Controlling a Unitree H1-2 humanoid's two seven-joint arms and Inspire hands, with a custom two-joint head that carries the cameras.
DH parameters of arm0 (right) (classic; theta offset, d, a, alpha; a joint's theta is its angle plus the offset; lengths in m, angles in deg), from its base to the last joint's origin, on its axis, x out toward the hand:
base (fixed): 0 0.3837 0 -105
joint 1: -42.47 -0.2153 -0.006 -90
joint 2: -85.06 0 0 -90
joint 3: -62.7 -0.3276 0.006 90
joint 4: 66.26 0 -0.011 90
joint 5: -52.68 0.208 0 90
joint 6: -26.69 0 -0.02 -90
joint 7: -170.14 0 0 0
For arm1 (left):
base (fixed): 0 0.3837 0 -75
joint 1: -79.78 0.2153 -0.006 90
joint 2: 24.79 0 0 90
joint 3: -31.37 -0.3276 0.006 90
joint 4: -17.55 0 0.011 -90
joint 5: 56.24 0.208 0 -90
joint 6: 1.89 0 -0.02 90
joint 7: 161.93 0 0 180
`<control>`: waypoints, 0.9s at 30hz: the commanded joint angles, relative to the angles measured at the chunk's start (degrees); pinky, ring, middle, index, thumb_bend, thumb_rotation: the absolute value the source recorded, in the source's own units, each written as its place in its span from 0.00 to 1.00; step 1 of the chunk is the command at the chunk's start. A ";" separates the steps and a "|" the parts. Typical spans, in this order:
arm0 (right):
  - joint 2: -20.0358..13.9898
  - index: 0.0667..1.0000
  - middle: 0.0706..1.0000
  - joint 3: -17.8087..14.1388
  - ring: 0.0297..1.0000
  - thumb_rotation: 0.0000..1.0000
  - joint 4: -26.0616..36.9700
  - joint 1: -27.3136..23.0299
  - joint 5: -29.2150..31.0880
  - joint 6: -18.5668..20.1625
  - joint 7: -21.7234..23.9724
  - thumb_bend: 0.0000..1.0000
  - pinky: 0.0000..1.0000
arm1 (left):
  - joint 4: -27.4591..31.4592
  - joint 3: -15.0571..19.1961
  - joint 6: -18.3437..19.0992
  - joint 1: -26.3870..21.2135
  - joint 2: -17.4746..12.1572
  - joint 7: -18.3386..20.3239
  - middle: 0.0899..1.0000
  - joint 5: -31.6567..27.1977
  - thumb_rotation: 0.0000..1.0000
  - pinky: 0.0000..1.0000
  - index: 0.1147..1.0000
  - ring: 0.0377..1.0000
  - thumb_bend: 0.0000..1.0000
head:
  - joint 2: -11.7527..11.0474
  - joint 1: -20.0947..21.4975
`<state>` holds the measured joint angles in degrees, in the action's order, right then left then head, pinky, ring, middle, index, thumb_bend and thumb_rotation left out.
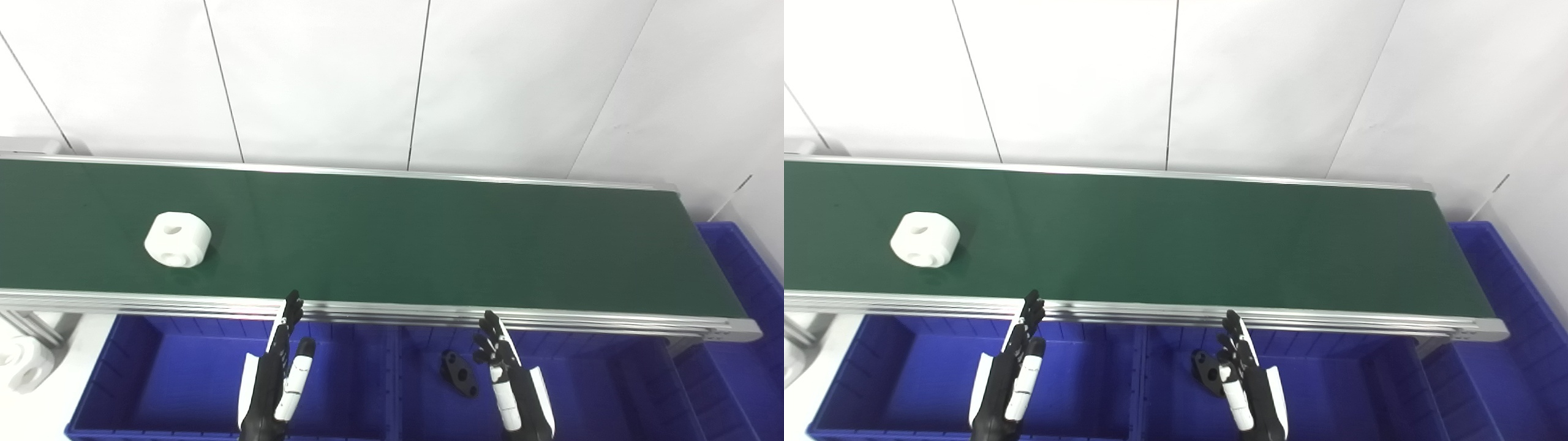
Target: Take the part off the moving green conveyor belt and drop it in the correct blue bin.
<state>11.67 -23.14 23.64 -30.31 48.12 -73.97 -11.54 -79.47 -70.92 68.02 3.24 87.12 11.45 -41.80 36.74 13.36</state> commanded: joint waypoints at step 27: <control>-5.13 1.00 0.98 -2.62 0.96 1.00 -13.32 -2.52 5.68 -14.59 2.57 0.90 0.97 | -11.05 -7.53 -6.81 -3.89 2.05 -10.97 0.89 1.91 0.71 0.83 0.88 0.90 0.32 | -10.48 -13.57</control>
<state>6.77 -25.65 9.55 -32.45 53.56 -85.29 -9.63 -91.37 -76.23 63.63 -0.16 85.07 1.99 -39.74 26.19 -0.17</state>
